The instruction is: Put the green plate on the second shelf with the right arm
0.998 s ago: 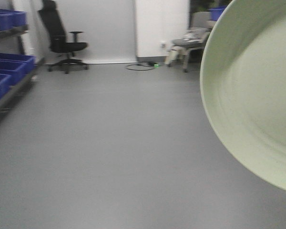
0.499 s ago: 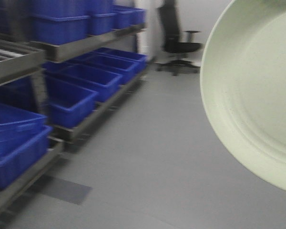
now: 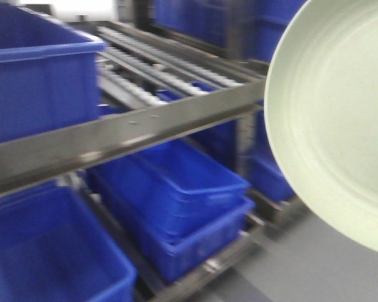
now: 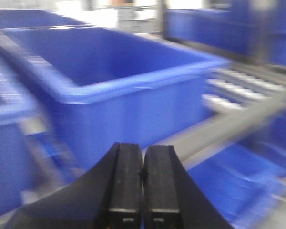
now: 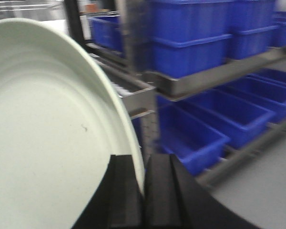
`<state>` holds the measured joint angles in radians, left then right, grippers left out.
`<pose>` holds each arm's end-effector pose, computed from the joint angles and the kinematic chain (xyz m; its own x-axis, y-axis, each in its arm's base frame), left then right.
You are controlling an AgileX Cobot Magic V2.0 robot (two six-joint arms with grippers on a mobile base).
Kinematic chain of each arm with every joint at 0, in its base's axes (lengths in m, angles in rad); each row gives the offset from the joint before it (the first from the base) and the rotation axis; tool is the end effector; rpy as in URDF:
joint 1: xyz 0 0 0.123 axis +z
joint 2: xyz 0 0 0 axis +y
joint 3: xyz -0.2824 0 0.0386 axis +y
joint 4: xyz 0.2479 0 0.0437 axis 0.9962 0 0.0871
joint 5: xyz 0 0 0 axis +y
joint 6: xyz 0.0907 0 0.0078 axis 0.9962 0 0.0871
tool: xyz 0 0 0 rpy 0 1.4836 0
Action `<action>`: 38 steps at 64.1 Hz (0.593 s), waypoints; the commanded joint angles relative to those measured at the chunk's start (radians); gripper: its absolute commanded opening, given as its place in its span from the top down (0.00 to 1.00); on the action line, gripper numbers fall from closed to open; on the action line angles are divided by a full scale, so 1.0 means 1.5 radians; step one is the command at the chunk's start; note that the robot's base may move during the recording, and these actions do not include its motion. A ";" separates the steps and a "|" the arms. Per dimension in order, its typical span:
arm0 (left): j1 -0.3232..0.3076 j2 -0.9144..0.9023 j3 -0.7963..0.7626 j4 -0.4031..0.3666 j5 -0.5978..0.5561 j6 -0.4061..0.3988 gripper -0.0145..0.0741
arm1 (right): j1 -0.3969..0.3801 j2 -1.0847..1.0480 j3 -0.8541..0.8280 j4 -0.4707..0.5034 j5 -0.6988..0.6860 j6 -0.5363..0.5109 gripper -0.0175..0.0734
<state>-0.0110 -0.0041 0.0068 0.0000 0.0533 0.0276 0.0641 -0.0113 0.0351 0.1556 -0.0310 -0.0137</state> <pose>0.0565 -0.0006 0.2062 0.0315 0.0273 -0.9991 0.0101 0.9996 0.0276 0.0566 0.0032 0.2046 0.0844 0.1471 -0.9855 -0.0719 0.9874 0.1412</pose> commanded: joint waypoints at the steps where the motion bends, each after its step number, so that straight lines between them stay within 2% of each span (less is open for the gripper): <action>1: -0.004 -0.010 0.026 0.000 -0.054 -0.001 0.69 | -0.003 -0.007 -0.018 0.008 -0.075 0.000 0.74; 38: -0.004 -0.010 0.026 0.000 -0.054 -0.001 0.69 | -0.003 -0.007 -0.018 0.008 -0.075 0.000 0.74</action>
<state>-0.0110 -0.0041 0.0068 0.0000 0.0533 0.0276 0.0641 -0.0113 0.0351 0.1556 -0.0310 -0.0137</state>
